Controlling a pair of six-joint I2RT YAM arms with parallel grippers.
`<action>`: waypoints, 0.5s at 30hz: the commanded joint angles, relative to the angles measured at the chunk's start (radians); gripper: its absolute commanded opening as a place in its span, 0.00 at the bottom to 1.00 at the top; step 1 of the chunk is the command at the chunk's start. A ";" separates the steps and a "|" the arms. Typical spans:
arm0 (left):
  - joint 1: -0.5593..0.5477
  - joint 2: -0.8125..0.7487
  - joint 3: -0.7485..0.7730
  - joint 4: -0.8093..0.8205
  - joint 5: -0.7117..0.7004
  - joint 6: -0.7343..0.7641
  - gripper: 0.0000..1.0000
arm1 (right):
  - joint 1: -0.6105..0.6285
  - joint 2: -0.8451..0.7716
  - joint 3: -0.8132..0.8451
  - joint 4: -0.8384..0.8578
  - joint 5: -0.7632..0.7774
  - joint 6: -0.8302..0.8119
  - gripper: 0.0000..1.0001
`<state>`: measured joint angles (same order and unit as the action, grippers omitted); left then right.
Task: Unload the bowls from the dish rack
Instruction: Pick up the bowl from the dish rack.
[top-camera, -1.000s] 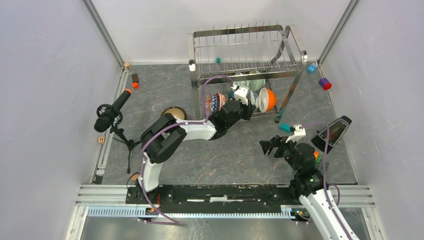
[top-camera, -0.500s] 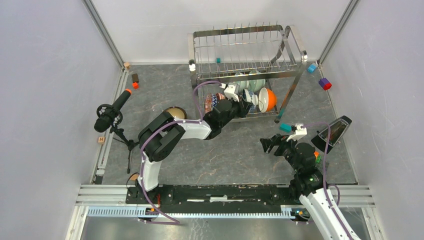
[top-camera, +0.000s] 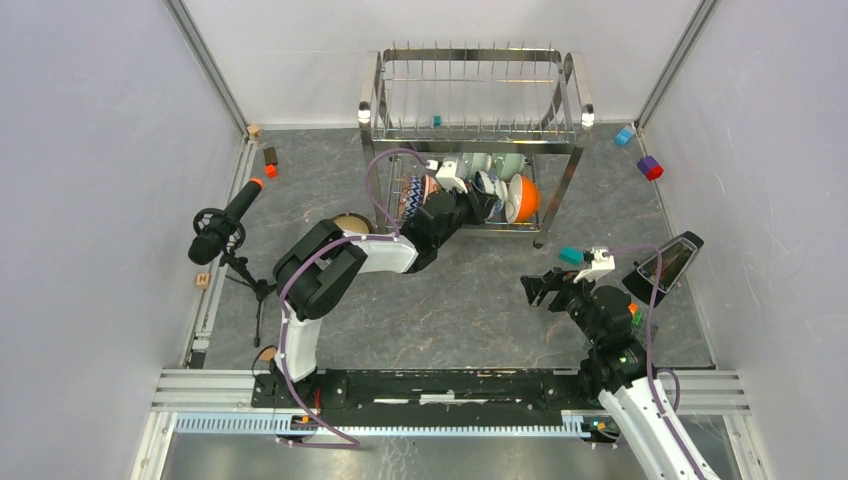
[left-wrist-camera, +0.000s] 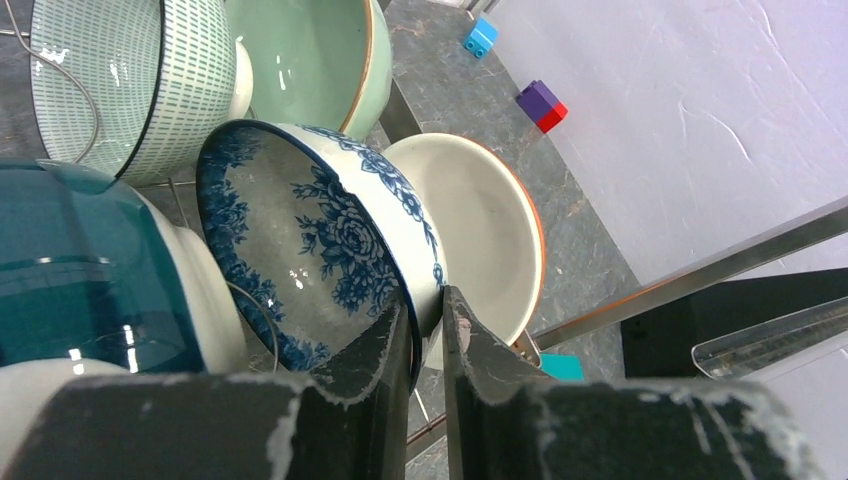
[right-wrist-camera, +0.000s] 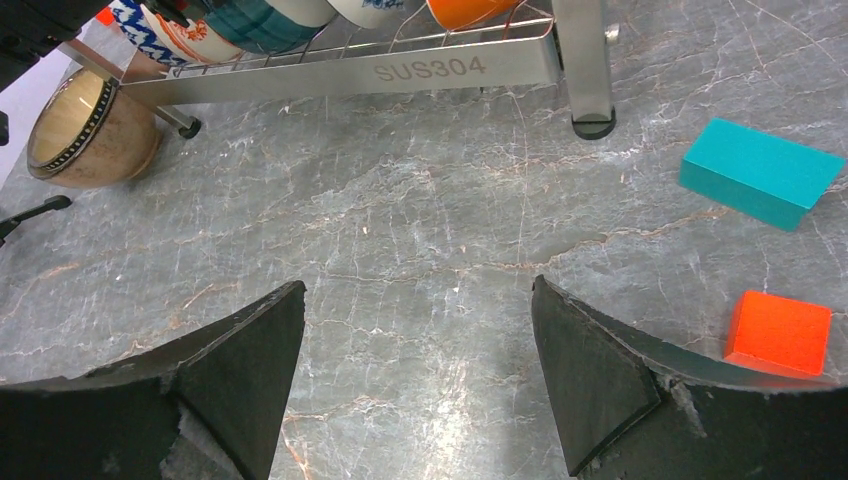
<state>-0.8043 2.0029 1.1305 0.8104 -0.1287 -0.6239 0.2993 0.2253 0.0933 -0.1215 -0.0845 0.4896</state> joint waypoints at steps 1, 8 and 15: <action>0.011 -0.025 0.064 0.210 -0.018 -0.065 0.02 | 0.003 -0.013 0.010 0.024 0.020 -0.019 0.89; 0.010 -0.044 -0.002 0.267 -0.011 -0.054 0.02 | 0.003 -0.023 0.000 0.027 0.012 -0.015 0.89; 0.009 -0.062 -0.047 0.319 -0.001 -0.042 0.02 | 0.003 -0.027 0.002 0.026 0.006 -0.019 0.89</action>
<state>-0.8051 2.0014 1.0889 0.9817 -0.1211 -0.6506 0.2993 0.2100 0.0929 -0.1219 -0.0849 0.4885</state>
